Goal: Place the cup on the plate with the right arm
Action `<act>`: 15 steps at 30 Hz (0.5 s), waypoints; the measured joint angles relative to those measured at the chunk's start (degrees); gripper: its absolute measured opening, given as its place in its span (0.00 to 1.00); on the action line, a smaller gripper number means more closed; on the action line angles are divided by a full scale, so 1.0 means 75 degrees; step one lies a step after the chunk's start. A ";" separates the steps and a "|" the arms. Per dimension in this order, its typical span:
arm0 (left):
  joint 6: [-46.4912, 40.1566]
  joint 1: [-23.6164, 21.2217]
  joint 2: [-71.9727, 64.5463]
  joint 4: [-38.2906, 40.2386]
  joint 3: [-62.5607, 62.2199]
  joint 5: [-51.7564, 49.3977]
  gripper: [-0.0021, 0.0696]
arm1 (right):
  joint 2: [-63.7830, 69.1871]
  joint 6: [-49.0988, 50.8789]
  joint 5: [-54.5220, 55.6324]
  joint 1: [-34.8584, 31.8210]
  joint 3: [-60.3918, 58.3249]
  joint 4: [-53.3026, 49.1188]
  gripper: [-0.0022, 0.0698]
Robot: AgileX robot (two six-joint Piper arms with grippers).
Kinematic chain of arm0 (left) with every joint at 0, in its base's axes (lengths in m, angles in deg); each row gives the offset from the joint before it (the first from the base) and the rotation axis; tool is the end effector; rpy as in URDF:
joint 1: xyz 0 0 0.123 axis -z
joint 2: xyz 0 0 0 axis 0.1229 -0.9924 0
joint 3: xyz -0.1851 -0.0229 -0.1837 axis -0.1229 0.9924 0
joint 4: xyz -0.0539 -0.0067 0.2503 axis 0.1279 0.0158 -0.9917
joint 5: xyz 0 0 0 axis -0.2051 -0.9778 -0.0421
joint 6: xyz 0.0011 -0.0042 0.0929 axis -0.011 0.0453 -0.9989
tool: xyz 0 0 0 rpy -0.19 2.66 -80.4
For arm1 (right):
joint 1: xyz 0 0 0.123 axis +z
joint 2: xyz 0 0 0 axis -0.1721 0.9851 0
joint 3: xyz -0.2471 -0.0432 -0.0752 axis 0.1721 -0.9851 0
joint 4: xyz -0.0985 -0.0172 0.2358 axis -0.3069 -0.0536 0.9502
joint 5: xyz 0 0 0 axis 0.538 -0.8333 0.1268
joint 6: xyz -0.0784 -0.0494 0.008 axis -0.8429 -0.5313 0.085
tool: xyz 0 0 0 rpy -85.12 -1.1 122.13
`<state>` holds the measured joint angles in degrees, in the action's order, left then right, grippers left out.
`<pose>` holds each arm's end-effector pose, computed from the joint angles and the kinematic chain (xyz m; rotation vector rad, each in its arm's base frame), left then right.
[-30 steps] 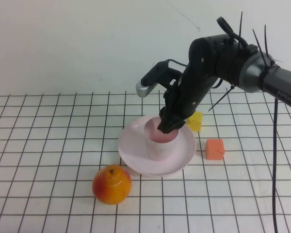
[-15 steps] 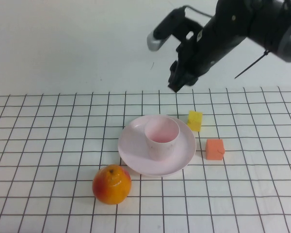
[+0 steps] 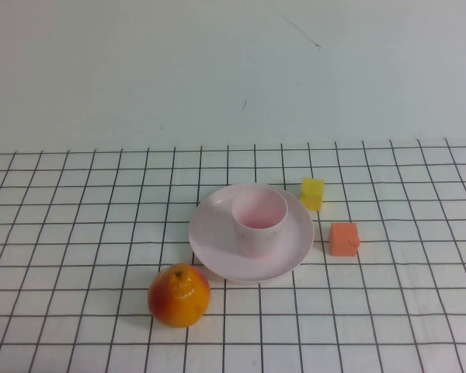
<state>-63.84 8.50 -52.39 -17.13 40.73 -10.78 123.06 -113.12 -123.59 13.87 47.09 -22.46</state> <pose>0.0834 -0.0031 0.1757 -0.0738 1.8260 -0.1083 0.3322 0.1486 0.4920 -0.9149 1.7473 -0.0565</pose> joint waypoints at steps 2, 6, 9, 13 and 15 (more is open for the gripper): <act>0.0000 0.0000 0.0000 0.0000 0.0000 0.0000 0.03 | -0.0555 0.0000 -0.0139 0.0014 0.0013 0.0000 0.03; 0.0000 0.0000 0.0000 0.0000 0.0000 0.0000 0.03 | -0.1479 0.0000 -0.0896 0.0014 0.0016 0.0000 0.03; 0.0000 0.0000 0.0000 0.0000 0.0000 0.0000 0.03 | -0.2086 0.0000 -0.1516 0.0014 -0.0188 0.0031 0.03; 0.0000 0.0000 0.0000 0.0000 0.0000 0.0000 0.03 | -0.3037 0.0000 -0.1781 0.0014 -0.1520 0.0338 0.03; 0.0000 0.0000 0.0000 0.0000 0.0000 0.0000 0.03 | -0.3579 0.0000 -0.1594 0.0014 -0.2415 0.0499 0.03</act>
<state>-63.84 8.50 -52.39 -17.13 40.73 -10.78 96.22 -113.12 -135.55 13.98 28.98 -18.72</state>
